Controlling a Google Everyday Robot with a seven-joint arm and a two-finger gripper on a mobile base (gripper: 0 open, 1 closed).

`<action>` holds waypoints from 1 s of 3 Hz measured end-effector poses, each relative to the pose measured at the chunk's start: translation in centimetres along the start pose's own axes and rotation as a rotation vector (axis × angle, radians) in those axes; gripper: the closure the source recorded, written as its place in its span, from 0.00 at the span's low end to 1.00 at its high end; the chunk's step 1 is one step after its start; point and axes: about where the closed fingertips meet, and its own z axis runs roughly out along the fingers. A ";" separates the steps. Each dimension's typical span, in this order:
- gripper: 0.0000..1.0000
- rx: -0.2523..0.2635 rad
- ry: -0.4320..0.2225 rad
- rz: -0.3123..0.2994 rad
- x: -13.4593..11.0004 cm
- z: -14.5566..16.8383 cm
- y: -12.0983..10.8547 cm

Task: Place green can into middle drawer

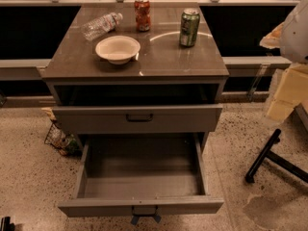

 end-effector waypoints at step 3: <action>0.00 0.120 -0.252 0.208 1.4 2.8 -6.8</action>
Offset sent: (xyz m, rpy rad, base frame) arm 0.1100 -0.0469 -0.0057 0.4520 -0.3140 -0.3114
